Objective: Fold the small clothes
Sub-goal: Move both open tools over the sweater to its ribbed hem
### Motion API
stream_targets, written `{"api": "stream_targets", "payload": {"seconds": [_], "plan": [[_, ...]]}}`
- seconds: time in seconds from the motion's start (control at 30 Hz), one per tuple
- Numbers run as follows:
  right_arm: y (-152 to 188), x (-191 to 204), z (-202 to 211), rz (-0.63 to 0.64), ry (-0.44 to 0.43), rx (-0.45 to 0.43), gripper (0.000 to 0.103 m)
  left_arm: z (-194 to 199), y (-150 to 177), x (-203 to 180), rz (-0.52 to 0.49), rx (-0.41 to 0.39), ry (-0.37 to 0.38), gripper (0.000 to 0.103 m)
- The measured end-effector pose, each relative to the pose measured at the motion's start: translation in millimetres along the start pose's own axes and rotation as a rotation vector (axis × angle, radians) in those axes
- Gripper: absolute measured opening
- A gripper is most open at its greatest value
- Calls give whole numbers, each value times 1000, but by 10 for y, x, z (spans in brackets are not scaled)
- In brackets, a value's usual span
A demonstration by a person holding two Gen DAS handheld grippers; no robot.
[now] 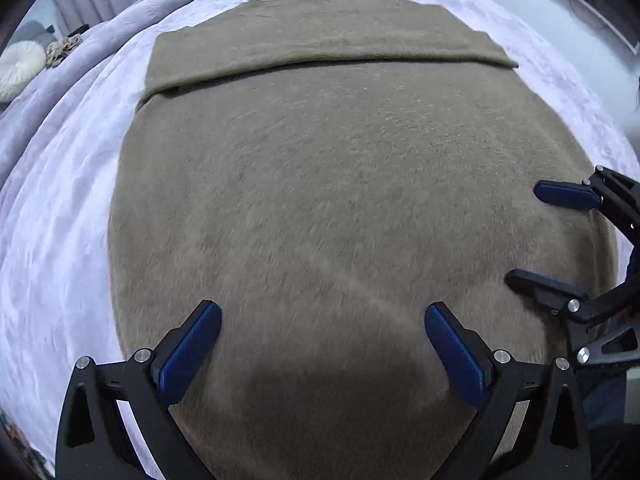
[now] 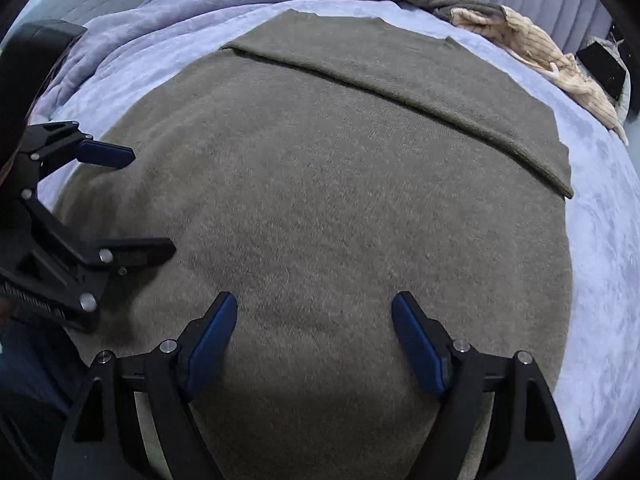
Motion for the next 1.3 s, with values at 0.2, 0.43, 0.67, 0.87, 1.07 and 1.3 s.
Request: {"api": "stream_targets", "payload": {"seconds": [0.2,0.43,0.67,0.87,1.07,1.3], "plan": [[489,-85,263,16,33,-32,84,159,405,16,-2,-18,-37,102],[813,-100,441,56,104,-1,87,317,633,61,46,-16,-36,102],[770,-341,749,-91,147,-30,88,364,963,323,294,-1,157,102],[943,-698,619,-304,49,30,88,127,933,241,302,24,170,102],[1066,-734,498,-371,-8,7,88,175,832,202,315,9,169,102],[1105,-568,508,-352,-119,-26,84,249,820,219,362,-37,229,102]]}}
Point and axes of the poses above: each gripper's, at about its wrist camera, not at the fingertips, and z roughly against the way its jaws point, x to its left, y to its underside, the point moved 3 cm from there along -z, roughly the way its jaws point, and after that the axes turned 5 degrees about y, right-handed, at the moved point
